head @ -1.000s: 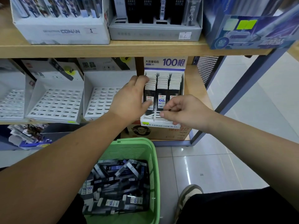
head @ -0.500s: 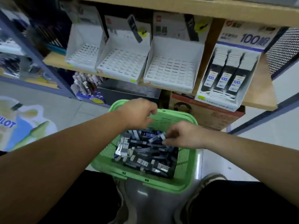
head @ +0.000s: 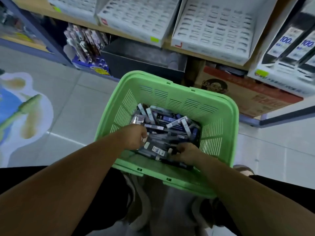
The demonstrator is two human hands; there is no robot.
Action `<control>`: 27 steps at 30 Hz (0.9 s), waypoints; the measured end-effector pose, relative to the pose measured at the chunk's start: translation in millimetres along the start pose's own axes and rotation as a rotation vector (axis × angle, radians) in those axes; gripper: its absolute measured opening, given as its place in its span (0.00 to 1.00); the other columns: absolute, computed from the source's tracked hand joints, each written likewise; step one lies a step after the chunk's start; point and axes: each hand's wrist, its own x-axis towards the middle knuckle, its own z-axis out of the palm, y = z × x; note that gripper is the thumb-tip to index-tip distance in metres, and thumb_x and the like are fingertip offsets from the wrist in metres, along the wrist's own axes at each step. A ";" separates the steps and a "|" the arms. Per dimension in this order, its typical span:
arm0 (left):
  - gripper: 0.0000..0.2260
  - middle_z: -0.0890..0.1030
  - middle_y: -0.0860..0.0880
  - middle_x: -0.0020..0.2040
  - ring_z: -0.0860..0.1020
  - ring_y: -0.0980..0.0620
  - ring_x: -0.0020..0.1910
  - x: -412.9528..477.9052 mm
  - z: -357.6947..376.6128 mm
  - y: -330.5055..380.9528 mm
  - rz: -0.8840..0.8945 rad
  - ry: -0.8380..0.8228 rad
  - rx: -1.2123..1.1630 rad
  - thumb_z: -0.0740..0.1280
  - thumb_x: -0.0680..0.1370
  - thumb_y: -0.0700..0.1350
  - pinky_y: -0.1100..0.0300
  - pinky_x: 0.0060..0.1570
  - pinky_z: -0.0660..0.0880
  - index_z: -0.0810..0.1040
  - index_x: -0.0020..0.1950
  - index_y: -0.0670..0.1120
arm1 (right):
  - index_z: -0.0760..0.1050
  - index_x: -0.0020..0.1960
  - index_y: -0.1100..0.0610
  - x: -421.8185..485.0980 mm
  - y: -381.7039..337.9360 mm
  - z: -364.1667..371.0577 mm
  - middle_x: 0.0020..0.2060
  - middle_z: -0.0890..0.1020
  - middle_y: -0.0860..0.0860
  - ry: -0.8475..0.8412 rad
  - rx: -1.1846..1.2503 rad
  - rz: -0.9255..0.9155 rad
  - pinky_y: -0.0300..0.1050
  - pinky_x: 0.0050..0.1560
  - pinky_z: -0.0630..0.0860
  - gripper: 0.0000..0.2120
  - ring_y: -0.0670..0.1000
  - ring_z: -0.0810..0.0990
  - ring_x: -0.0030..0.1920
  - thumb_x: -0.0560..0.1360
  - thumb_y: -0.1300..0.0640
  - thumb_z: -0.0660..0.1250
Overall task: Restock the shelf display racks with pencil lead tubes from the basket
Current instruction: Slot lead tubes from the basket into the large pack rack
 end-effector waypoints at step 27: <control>0.16 0.80 0.42 0.64 0.80 0.43 0.60 3.8 29.8 -24.9 -0.133 -0.071 -0.145 0.70 0.77 0.33 0.53 0.62 0.78 0.80 0.64 0.43 | 0.70 0.62 0.58 9.0 -14.4 -29.0 0.52 0.77 0.57 0.038 0.663 0.176 0.50 0.41 0.76 0.15 0.56 0.78 0.46 0.78 0.66 0.67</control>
